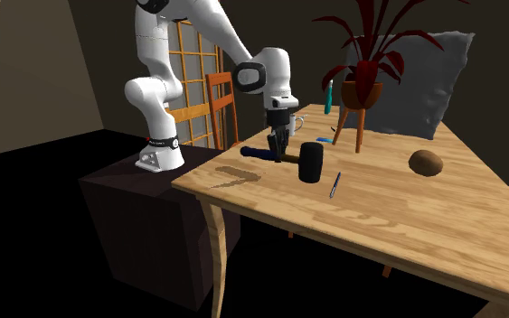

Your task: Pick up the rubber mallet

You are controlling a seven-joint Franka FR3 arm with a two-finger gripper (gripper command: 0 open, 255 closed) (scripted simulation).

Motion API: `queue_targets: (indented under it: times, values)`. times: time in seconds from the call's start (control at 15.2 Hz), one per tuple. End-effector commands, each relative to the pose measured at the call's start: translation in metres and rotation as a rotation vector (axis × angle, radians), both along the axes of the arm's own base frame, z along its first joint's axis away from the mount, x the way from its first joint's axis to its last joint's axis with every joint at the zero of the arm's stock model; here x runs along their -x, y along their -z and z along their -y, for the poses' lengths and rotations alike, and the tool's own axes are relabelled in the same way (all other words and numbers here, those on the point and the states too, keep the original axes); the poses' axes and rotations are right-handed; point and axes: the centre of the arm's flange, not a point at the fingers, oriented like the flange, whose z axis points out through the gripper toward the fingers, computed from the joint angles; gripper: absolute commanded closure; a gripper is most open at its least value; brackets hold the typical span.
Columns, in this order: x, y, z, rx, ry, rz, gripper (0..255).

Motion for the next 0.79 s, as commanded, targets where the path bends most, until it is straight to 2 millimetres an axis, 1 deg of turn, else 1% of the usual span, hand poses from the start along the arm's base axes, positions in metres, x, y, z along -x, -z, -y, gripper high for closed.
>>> queue_targets:
  times: [0.0, 0.66, 0.73]
  values:
    - [-0.001, -0.011, 0.001, 0.000, 0.000, 0.000, 255]
    - [-0.001, -0.064, 0.001, 0.000, 0.000, 0.000, 255]
    - [0.000, -0.064, 0.001, 0.000, 0.000, 0.000, 255]
